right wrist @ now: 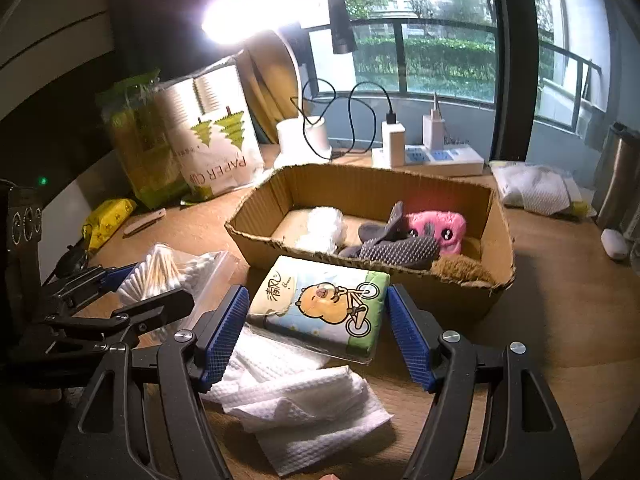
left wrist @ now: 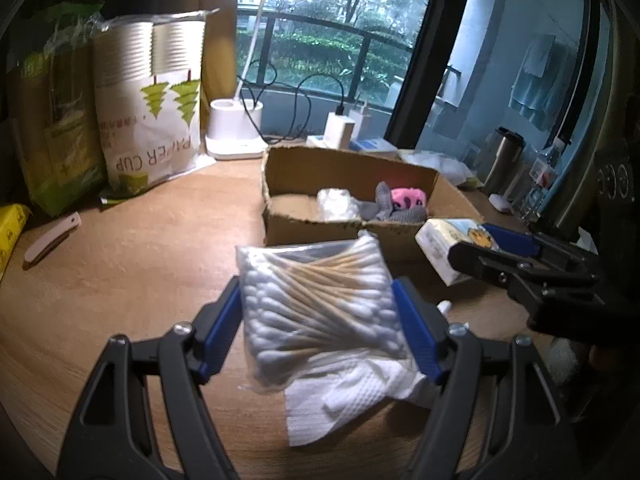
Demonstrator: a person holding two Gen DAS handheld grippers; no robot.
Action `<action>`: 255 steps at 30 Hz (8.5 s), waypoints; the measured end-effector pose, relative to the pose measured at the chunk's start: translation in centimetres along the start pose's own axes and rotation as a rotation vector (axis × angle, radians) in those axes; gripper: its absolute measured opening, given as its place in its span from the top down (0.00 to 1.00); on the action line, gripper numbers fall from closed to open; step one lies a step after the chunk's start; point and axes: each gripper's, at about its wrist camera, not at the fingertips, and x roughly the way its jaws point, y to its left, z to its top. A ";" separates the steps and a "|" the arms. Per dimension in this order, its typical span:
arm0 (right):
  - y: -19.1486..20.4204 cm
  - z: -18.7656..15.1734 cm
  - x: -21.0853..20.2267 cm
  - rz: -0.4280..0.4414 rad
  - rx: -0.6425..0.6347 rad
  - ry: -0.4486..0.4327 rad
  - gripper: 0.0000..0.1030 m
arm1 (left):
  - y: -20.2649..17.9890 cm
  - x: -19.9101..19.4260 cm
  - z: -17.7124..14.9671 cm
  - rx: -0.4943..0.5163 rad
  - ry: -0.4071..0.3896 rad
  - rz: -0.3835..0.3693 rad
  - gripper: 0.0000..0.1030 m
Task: Organize soft objects
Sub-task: 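Carry the cotton swab bag and tissue pack in both grippers over the box, then open both grippers to drop the swab bag and tissue pack into the box, then withdraw both grippers from the box toward the white wet wipes, then grasp a white wet wipe with the right gripper while the left grasps another wipe, then carry both white wet wipes in both grippers over the cardboard box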
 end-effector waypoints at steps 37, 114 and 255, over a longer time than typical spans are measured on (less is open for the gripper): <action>-4.8 4.3 -2.5 -0.042 0.006 -0.150 0.28 | -4.0 -0.5 7.8 0.124 -0.244 0.022 0.28; 0.0 5.7 0.7 -0.047 -0.041 -0.112 0.33 | 2.1 -1.2 5.9 0.016 -0.245 0.044 0.20; -7.5 -7.4 -1.6 -0.089 0.065 0.065 0.88 | -8.3 3.9 -4.5 0.219 0.173 -0.032 0.83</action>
